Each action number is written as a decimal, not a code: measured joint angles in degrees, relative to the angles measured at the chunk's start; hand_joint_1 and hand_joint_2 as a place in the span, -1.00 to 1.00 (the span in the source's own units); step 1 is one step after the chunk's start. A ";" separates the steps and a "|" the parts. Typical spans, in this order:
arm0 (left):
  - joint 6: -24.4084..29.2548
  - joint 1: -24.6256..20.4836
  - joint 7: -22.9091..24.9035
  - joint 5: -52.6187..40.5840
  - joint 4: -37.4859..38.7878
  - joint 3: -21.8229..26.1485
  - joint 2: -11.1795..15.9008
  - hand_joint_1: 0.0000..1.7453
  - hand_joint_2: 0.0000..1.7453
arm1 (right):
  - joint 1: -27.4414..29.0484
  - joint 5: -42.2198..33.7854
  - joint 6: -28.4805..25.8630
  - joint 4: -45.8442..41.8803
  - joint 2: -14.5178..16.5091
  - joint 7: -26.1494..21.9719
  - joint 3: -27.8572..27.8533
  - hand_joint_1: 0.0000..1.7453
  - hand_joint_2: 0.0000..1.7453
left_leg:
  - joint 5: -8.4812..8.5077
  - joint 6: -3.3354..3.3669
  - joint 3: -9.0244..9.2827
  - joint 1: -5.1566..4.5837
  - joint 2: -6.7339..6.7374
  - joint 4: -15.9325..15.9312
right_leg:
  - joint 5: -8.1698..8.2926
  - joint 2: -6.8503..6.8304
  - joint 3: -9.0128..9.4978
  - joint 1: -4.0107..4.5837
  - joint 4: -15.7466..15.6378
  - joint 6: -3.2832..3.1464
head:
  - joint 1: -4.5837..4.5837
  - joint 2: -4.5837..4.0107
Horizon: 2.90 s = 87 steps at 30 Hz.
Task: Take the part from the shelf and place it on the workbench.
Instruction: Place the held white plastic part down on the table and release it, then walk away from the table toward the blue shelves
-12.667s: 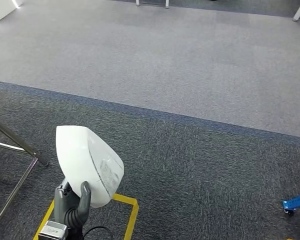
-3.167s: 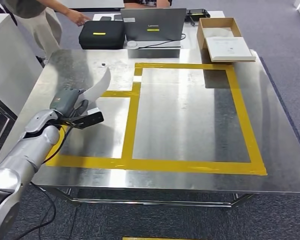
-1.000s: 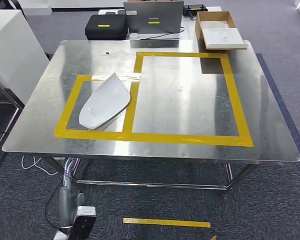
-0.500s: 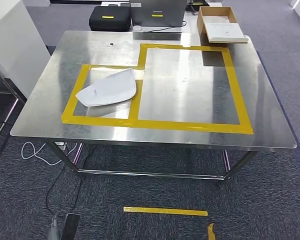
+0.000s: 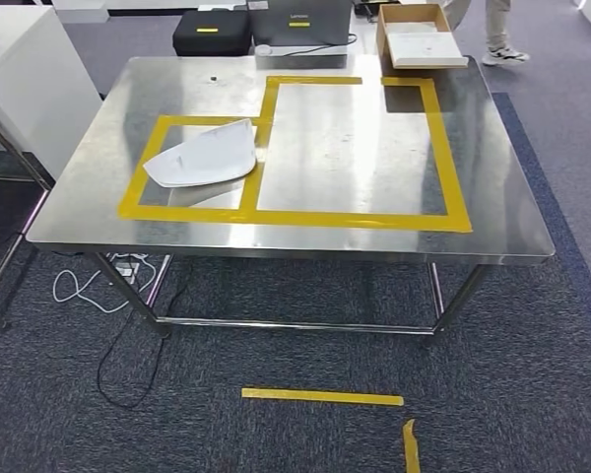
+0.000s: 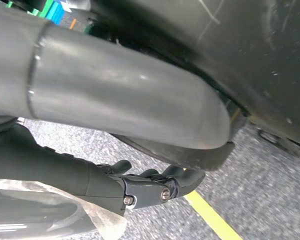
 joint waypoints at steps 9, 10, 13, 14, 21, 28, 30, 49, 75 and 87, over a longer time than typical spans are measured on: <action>-0.46 -0.63 -0.47 -1.61 0.63 -1.43 -0.08 -1.00 -1.00 | 0.02 -0.27 0.18 0.02 0.03 0.21 -0.09 -1.00 -1.00 | 4.80 2.73 12.97 -1.27 0.14 -20.36 | 3.94 -0.04 -4.27 0.06 0.33 1.72 | -0.16 0.00; -0.69 -0.59 -0.74 -2.35 0.73 -1.81 -0.10 -1.00 -1.00 | 0.05 -0.27 0.34 0.03 0.03 0.31 -0.12 -1.00 -1.00 | 5.69 3.11 12.13 -1.16 0.30 -20.53 | 1.73 0.14 -4.83 0.02 1.64 1.99 | -0.05 0.00; -0.77 -0.75 -1.78 -4.01 0.82 -3.26 -0.21 -1.00 -1.00 | -0.15 0.37 0.72 0.02 -0.08 0.47 -0.15 -1.00 -1.00 | 8.28 3.76 9.08 -1.12 0.52 -20.50 | -7.65 0.35 -6.25 -0.10 11.16 2.56 | 0.30 0.00; -0.60 -0.90 -2.14 -4.19 0.82 -3.59 -0.24 -1.00 -1.00 | -0.18 0.64 0.74 0.02 -0.13 0.46 -0.15 -1.00 -1.00 | 9.13 3.70 7.89 -1.13 0.54 -20.32 | -8.49 0.35 -6.09 -0.11 14.34 2.68 | 0.33 0.00; -0.10 -1.60 -2.99 -4.99 0.85 -4.21 -0.28 -1.00 -1.00 | -0.22 0.62 0.35 -0.14 -0.43 0.28 -0.20 -1.00 -1.00 | 13.52 2.26 0.49 -1.19 0.51 -16.84 | -6.30 0.50 10.88 -0.31 -2.07 2.64 | 0.42 0.00; -2.04 -1.45 -0.73 -5.65 1.37 -4.88 -0.22 -1.00 -1.00 | 0.01 0.86 0.32 -0.11 -0.44 0.84 -0.24 -1.00 -1.00 | 2.81 0.36 -1.73 -0.51 0.19 -5.87 | -3.49 -0.09 6.98 -0.12 -2.73 -0.20 | 0.09 0.00; -2.09 -1.57 -0.72 -5.69 1.40 -5.04 -0.21 -1.00 -1.00 | 0.00 0.86 0.32 -0.11 -0.44 0.84 -0.24 -1.00 -1.00 | 1.70 0.23 -1.41 -0.39 0.18 -0.33 | -2.14 -0.30 4.85 0.03 -2.04 -0.21 | 0.05 0.00; -2.02 -1.64 -0.40 -7.80 1.58 -6.32 -0.13 -1.00 -1.00 | -0.12 0.90 0.61 -0.13 -0.44 -0.04 -0.61 -1.00 -1.00 | 12.63 3.30 1.21 -1.31 0.48 -17.27 | -3.79 0.28 4.06 0.02 8.97 2.41 | 0.86 0.00; -4.31 -1.62 2.22 -12.17 1.75 -8.99 0.51 -1.00 -1.00 | -0.10 -0.28 4.58 -0.07 0.49 -1.10 -2.04 -1.00 -1.00 | 5.95 1.99 10.29 -0.14 -1.68 -18.60 | -0.63 1.92 -0.23 0.12 1.34 2.21 | 0.44 0.00; -4.58 -1.46 2.02 -12.02 1.74 -9.08 0.97 -1.00 -1.00 | 1.54 -0.41 5.21 -0.07 -0.25 -4.78 -2.93 -1.00 -1.00 | 6.39 1.22 6.72 -1.16 3.39 -15.88 | -1.79 -0.88 3.89 0.24 -1.56 0.16 | 0.50 0.00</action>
